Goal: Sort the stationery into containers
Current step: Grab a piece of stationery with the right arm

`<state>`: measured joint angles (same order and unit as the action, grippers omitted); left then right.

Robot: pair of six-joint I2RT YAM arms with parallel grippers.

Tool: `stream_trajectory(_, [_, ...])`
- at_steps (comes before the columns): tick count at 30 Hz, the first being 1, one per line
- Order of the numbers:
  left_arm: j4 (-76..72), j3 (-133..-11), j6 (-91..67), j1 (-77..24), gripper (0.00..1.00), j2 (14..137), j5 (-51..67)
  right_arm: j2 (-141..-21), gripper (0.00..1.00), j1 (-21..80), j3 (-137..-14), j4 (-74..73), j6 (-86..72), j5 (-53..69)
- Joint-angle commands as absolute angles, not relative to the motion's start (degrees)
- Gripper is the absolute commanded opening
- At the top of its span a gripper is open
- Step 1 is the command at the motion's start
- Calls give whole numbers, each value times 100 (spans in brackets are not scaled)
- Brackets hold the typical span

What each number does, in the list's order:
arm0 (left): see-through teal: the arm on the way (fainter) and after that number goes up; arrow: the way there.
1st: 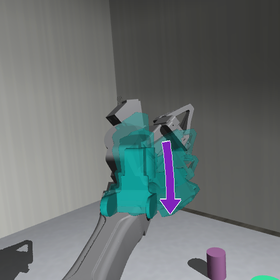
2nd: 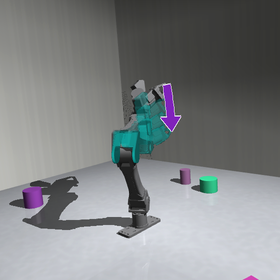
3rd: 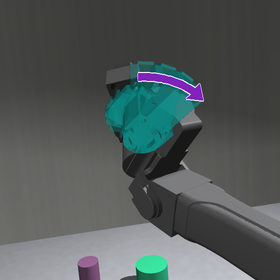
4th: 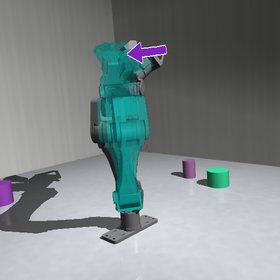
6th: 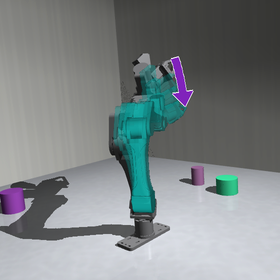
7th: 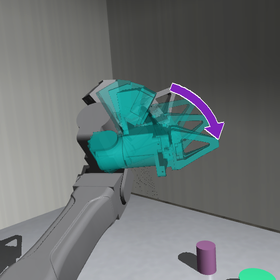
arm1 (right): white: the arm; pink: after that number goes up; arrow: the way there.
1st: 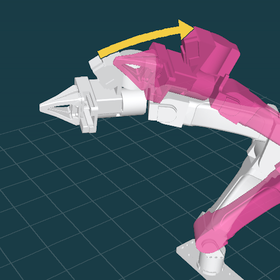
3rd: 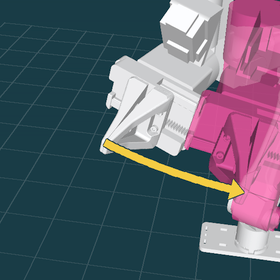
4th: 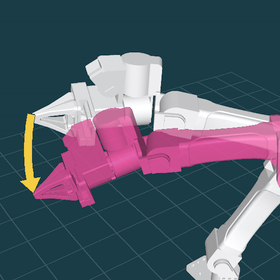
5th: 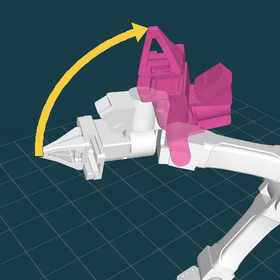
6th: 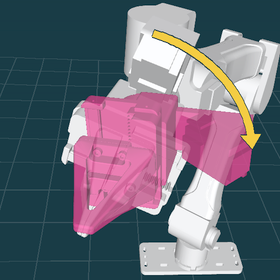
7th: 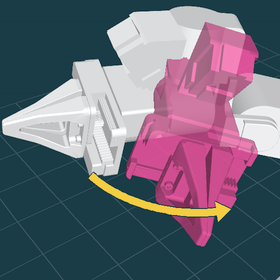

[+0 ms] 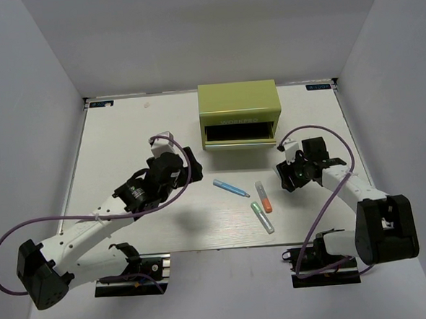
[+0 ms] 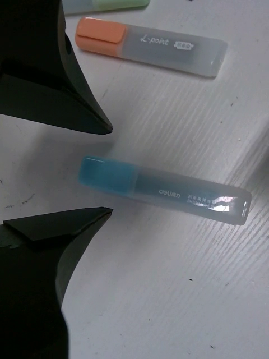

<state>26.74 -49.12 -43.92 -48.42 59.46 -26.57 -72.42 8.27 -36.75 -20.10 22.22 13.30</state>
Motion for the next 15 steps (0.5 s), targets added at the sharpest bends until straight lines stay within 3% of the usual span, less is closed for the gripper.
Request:
stream_trajectory(1, [2549, -4869, -4500, -4808, 100, 5897, -2585, -7408, 62, 817, -3595, -1433, 2083, 1125])
stream_trajectory(8, [2127, -4913, -4764, -4808, 100, 6564, -2181, -7830, 61, 853, -3516, -1108, 2057, 949])
stream_trajectory(15, [1917, -5142, -4922, -4808, 100, 7102, -2004, -7857, 40, 844, -3454, -1239, 2495, 1274])
